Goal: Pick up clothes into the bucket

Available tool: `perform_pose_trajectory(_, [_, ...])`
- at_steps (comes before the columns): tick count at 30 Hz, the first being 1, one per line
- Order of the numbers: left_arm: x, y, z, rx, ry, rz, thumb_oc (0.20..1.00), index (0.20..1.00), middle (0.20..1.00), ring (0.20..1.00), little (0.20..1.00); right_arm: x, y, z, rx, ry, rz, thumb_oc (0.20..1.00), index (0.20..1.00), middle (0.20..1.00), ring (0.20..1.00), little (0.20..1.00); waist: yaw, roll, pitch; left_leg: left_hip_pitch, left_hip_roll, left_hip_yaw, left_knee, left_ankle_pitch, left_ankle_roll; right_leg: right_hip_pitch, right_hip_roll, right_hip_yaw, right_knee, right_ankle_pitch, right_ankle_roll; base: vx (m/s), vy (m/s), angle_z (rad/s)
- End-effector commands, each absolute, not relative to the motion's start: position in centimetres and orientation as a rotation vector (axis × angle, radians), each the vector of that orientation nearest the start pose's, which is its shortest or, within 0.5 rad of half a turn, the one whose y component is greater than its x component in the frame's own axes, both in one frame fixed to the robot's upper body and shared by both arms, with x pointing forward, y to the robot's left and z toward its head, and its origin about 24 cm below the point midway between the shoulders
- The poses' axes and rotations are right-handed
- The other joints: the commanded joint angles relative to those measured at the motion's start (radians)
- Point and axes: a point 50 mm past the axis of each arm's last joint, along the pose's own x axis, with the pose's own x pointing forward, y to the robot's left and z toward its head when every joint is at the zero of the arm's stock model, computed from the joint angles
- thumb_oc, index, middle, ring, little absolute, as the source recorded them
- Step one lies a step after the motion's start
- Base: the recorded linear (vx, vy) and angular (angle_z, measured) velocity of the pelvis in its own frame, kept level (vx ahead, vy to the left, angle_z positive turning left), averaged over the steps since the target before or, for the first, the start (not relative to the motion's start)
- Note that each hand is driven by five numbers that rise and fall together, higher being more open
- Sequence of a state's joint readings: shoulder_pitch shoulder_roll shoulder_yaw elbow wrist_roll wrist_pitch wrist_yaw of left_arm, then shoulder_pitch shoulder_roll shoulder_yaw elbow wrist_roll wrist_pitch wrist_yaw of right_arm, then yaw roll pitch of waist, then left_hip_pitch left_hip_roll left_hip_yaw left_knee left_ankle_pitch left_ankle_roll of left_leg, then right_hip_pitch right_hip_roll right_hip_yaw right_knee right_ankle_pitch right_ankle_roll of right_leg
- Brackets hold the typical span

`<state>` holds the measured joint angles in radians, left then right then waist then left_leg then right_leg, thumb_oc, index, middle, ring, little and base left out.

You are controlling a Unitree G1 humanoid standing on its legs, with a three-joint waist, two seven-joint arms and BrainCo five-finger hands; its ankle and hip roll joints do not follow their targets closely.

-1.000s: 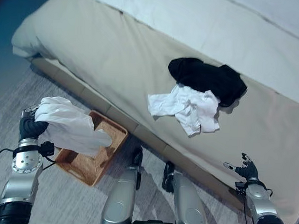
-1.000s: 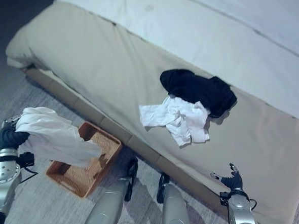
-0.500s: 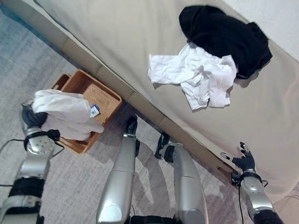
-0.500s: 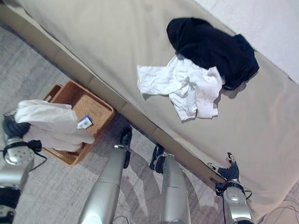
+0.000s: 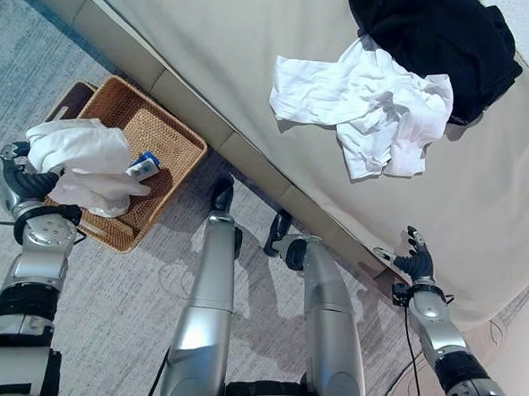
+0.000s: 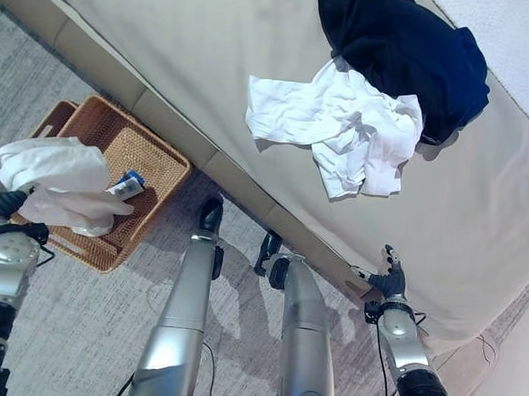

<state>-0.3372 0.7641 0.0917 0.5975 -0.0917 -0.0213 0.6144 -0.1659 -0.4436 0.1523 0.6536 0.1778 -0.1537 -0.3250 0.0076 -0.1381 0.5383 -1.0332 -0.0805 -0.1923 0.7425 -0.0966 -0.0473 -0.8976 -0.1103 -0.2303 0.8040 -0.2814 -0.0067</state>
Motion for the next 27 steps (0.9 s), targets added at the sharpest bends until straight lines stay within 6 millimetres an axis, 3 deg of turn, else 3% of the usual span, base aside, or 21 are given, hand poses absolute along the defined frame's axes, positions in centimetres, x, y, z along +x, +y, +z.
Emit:
perform_pose_trajectory(1, [26.7,38.7,12.7,0.684,-0.069,0.993,1.0,1.0,1.0,1.0,1.0,24.3,-27.5,-2.4,-0.368,0.292,-0.382,1.0,1.0,1.0,1.0,1.0,0.002,0.0,-0.018,0.023,-0.024,0.014,0.023,-0.06,0.077,0.007,-0.034,0.041,-0.158,0.151,0.077,0.0,0.0,0.0])
perform_pose_trajectory(8, [26.7,38.8,12.6,0.866,-0.036,0.949,1.0,1.0,1.0,1.0,1.0,24.7,-27.7,-1.9,-0.367,0.265,-0.392,1.0,1.0,1.0,1.0,1.0,-0.005,0.009,-0.018,0.053,-0.024,0.029,-0.02,-0.05,0.076,0.026,-0.034,0.052,-0.195,0.164,0.077,0.0,0.013,-0.01])
perform_pose_trajectory(14, [25.7,38.0,9.5,0.824,0.048,0.945,1.0,1.0,1.0,1.0,1.0,24.4,-27.4,-2.4,-0.354,0.286,-0.401,1.0,1.0,1.0,1.0,1.0,-0.002,0.028,-0.018,0.142,-0.016,0.047,-0.116,-0.02,0.073,0.093,-0.033,0.062,-0.262,0.182,0.077,0.0,-0.011,-0.06])
perform_pose_trajectory(15, [25.4,37.7,8.4,0.777,0.071,0.948,1.0,1.0,1.0,1.0,1.0,24.4,-27.4,-2.6,-0.349,0.296,-0.406,1.0,1.0,1.0,1.0,1.0,0.002,0.036,-0.018,0.169,-0.016,0.052,-0.14,-0.013,0.073,0.113,-0.034,0.066,-0.276,0.185,0.078,0.01,-0.005,-0.05])
perform_pose_trajectory(16, [24.9,36.4,6.0,0.64,0.112,0.938,1.0,1.0,1.0,1.0,1.0,24.4,-27.2,-2.8,-0.335,0.313,-0.419,1.0,1.0,1.0,1.0,1.0,0.007,0.048,-0.018,0.224,-0.017,0.061,-0.185,-0.001,0.073,0.155,-0.034,0.073,-0.301,0.19,0.079,0.01,-0.005,-0.05])
perform_pose_trajectory(17, [24.9,36.4,6.0,0.639,0.114,0.938,1.0,1.0,1.0,1.0,1.0,24.3,-27.3,-2.8,-0.337,0.314,-0.418,1.0,1.0,1.0,1.0,1.0,0.006,0.049,-0.018,0.229,-0.017,0.061,-0.189,0.0,0.073,0.158,-0.034,0.073,-0.304,0.191,0.079,0.01,-0.011,-0.08])
perform_pose_trajectory(19, [24.6,34.2,3.3,0.413,0.145,0.882,1.0,1.0,1.0,1.0,1.0,24.4,-27.2,-3.0,-0.321,0.329,-0.432,1.0,1.0,1.0,1.0,1.0,0.008,0.069,-0.018,0.305,-0.021,0.071,-0.244,0.018,0.075,0.22,-0.036,0.083,-0.33,0.197,0.078,-0.01,0.035,-0.09])
perform_pose_trajectory(20, [24.7,32.3,0.9,0.173,0.184,0.782,1.0,1.0,1.0,1.0,1.0,24.7,-27.3,-2.8,-0.299,0.318,-0.437,1.0,1.0,1.0,1.0,1.0,0.004,0.087,-0.018,0.369,-0.025,0.085,-0.318,0.074,0.075,0.271,-0.039,0.084,-0.375,0.235,0.072,0.04,0.037,-0.1])
perform_pose_trajectory(21, [24.6,32.3,0.8,0.173,0.189,0.782,1.0,1.0,1.0,1.0,1.0,24.6,-27.3,-2.9,-0.301,0.323,-0.436,1.0,1.0,1.0,1.0,1.0,0.004,0.086,-0.018,0.391,-0.024,0.08,-0.315,0.042,0.073,0.288,-0.036,0.092,-0.367,0.205,0.079,-0.03,0.027,-0.15])
perform_pose_trajectory(22, [24.0,30.7,-1.4,0.127,0.258,0.68,1.0,1.0,1.0,1.0,1.0,24.5,-27.5,-3.0,-0.286,0.325,-0.438,1.0,1.0,1.0,1.0,1.0,0.0,0.107,-0.018,0.48,-0.024,0.089,-0.395,0.097,0.07,0.367,-0.037,0.088,-0.423,0.242,0.076,0.04,-0.004,-0.12])
perform_pose_trajectory(23, [24.0,30.7,-1.4,0.127,0.259,0.68,1.0,1.0,1.0,1.0,1.0,24.4,-27.5,-3.0,-0.286,0.327,-0.438,1.0,1.0,1.0,1.0,1.0,-0.001,0.108,-0.018,0.484,-0.024,0.088,-0.398,0.098,0.07,0.371,-0.037,0.088,-0.426,0.243,0.076,-0.02,0.021,-0.11])
perform_pose_trajectory(24, [23.6,30.5,-2.3,0.125,0.3,0.662,1.0,1.0,1.0,1.0,1.0,24.1,-27.6,-3.3,-0.284,0.342,-0.437,1.0,1.0,1.0,1.0,1.0,-0.004,0.113,-0.018,0.525,-0.023,0.091,-0.424,0.104,0.067,0.407,-0.037,0.089,-0.443,0.245,0.078,0.1,-0.046,-0.06])
perform_pose_trajectory(25, [22.8,28.9,-4.1,0.106,0.367,0.586,1.0,1.0,1.0,1.0,1.0,23.3,-27.7,-4.3,-0.271,0.381,-0.442,1.0,1.0,1.0,1.0,1.0,-0.01,0.127,-0.043,0.613,-0.019,0.089,-0.492,0.121,0.058,0.486,-0.036,0.086,-0.487,0.251,0.083,0.1,-0.046,-0.05])
perform_pose_trajectory(27, [22.2,28.6,-5.0,0.112,0.405,0.559,1.0,1.0,1.0,1.0,1.0,22.9,-27.8,-4.7,-0.267,0.403,-0.435,1.0,1.0,1.0,1.0,1.0,-0.015,0.134,-0.058,0.647,-0.016,0.089,-0.516,0.127,0.055,0.512,-0.034,0.087,-0.504,0.254,0.085,0.1,-0.047,0.01])
